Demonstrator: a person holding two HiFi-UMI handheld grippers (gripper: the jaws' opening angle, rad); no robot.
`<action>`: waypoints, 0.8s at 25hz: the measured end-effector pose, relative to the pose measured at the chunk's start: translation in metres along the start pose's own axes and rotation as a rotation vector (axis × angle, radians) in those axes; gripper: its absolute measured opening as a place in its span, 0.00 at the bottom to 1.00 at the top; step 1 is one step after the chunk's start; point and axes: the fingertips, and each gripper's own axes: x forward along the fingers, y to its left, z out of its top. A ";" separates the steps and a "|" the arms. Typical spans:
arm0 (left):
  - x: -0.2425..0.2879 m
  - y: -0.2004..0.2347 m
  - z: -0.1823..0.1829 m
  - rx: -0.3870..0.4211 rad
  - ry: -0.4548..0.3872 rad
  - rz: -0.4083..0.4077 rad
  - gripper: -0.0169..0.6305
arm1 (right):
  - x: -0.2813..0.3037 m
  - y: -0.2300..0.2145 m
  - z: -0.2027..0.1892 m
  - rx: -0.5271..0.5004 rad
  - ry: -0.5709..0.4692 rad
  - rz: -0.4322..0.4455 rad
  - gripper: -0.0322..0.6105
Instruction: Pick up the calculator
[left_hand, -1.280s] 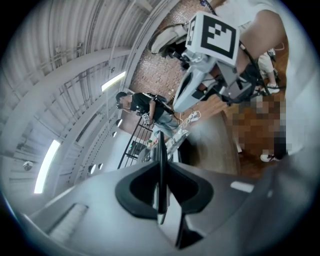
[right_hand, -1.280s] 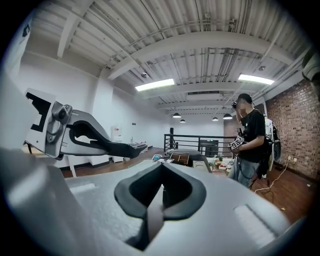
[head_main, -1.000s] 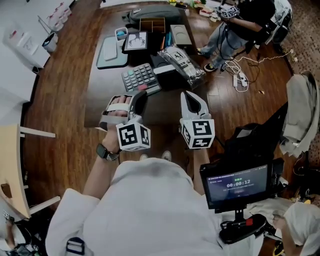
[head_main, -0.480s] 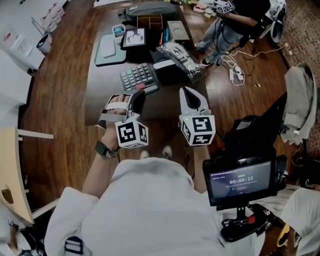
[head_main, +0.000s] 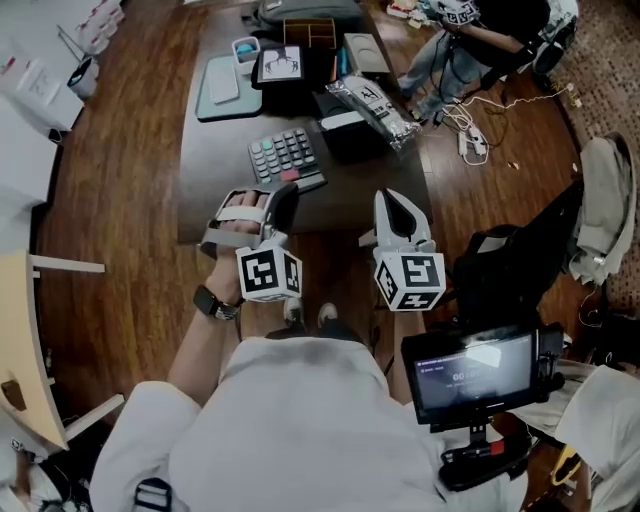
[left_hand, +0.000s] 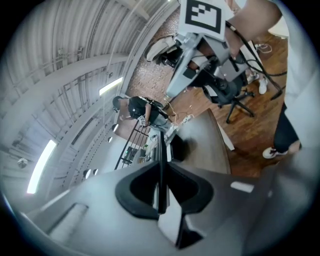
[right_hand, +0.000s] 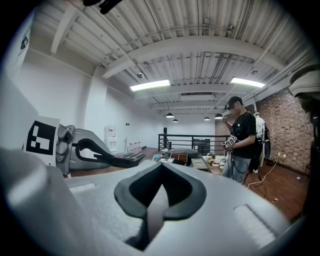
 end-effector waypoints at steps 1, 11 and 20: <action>-0.002 0.001 -0.002 -0.018 0.001 0.004 0.11 | -0.002 0.001 0.002 0.007 -0.009 0.002 0.05; -0.028 0.004 -0.002 -0.061 0.023 0.024 0.11 | -0.015 0.007 0.018 0.010 -0.048 0.021 0.05; -0.071 -0.046 0.042 0.004 0.008 0.013 0.11 | -0.084 0.002 -0.005 0.047 -0.044 0.031 0.05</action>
